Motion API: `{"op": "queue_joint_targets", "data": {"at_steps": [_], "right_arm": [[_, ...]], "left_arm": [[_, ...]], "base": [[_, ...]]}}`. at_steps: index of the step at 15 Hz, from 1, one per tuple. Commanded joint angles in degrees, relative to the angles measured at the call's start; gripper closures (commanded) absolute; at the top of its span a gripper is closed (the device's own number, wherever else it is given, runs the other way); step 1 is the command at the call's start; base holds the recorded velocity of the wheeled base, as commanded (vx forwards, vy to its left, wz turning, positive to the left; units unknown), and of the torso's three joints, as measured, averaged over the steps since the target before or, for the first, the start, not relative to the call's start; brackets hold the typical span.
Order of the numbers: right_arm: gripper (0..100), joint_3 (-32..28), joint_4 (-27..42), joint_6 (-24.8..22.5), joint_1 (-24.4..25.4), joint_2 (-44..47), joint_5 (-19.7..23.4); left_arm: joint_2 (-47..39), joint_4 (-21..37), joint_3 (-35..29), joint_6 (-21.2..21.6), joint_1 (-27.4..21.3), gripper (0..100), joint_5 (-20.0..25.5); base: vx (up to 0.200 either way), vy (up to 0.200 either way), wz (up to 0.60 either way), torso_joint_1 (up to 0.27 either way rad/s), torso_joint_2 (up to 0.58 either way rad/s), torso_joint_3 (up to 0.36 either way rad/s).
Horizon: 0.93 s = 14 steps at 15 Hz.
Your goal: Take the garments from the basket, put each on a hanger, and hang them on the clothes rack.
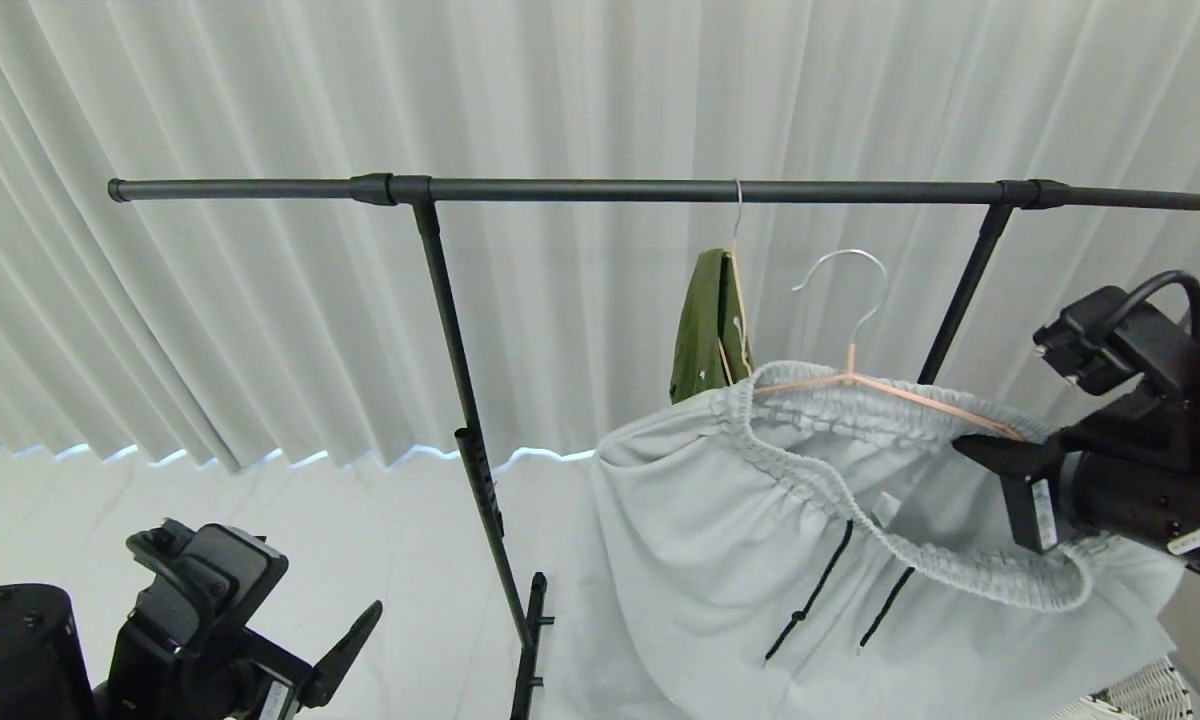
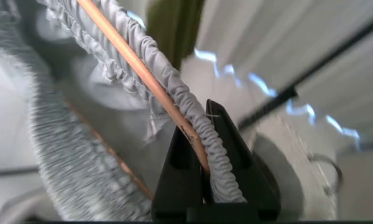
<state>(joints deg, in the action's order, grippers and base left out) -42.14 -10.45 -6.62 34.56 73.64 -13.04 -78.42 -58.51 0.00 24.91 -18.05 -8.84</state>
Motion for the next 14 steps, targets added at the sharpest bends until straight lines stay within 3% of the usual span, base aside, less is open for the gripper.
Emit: {"op": "queue_joint_targets", "data": {"at_steps": [1,8,10,14], "right_arm": [[100,0.2,6.5,0.0,-3.0,-7.5,-0.8],[100,1.1,26.1,-0.4,-18.6,-22.2,-2.1],[100,0.9,29.5,-0.4,-22.8,-24.0,-2.2],[100,0.8,30.5,-0.4,-30.4,-23.9,-6.8]], "left_arm": [[0.2,0.0,0.0,0.1,2.0,0,0.0],[0.0,0.0,0.0,0.0,2.1,0,0.0],[0.0,0.0,0.0,0.0,2.1,0,0.0],[0.1,-0.1,0.0,-0.1,2.0,0,0.0]], "base": [[0.000,0.000,0.00,0.000,0.00,0.000],[0.000,0.000,0.00,0.000,0.00,0.000],[0.000,0.000,0.00,0.000,0.00,0.000],[0.000,0.000,0.00,0.000,0.00,0.000]]}}
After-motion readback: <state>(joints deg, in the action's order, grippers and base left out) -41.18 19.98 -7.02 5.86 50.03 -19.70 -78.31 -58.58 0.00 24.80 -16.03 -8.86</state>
